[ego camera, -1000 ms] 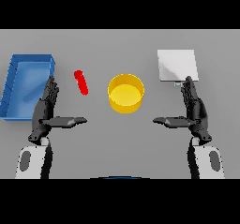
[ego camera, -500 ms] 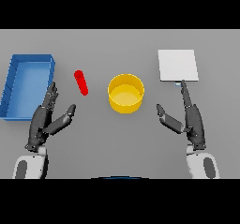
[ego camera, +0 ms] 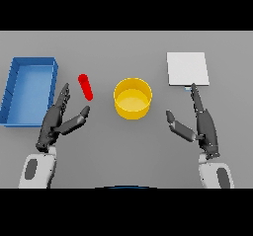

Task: Pick up the red beaker and tilt it to pour out 1 green nut into yellow bowl. Pick up the yellow bowl and place it on the metallic measuring scale.

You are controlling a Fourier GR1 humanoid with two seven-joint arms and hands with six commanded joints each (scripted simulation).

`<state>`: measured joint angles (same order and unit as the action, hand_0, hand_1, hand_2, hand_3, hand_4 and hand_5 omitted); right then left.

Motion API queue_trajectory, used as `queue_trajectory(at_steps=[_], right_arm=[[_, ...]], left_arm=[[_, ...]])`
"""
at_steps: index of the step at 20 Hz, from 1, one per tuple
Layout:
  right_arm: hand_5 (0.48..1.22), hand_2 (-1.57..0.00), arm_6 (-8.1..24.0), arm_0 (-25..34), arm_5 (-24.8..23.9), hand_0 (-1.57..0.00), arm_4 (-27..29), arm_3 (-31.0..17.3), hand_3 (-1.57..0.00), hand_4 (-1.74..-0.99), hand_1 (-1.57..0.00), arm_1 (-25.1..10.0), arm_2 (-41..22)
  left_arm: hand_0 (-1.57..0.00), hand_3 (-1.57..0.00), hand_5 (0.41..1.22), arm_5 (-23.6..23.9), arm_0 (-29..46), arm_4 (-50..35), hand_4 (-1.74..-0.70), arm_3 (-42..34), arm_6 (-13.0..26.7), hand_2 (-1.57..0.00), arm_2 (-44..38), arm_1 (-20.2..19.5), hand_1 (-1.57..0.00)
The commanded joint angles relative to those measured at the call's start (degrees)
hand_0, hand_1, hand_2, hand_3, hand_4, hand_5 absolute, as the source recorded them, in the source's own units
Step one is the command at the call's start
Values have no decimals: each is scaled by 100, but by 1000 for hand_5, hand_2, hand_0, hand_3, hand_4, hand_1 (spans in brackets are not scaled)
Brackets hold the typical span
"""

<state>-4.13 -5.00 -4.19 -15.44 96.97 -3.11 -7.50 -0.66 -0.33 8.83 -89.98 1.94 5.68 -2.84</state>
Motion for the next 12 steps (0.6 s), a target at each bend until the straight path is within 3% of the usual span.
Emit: queue_trajectory(at_steps=[1, 10, 12], right_arm=[[627, 1, -8, -32, -2, 1, 3, -4, 1, -1246, 1, 13, -5], [635, 1, -187, -96, 52, 1, 80, 0, 1, -1268, 1, -1, 14], [635, 1, -27, -1, 25, 1, 101, -69, 1, -1266, 1, 42, 41]], left_arm=[[1, 1, 622, 35, -127, 77, -1219, 202, -135, 1, 0, 8, 1], [1, 1, 677, 248, -1347, 191, -1271, 1709, -458, 1, -345, -3, 1], [1, 1, 682, 239, -1556, 164, -1280, 1994, -486, 1, -403, 20, 1]])
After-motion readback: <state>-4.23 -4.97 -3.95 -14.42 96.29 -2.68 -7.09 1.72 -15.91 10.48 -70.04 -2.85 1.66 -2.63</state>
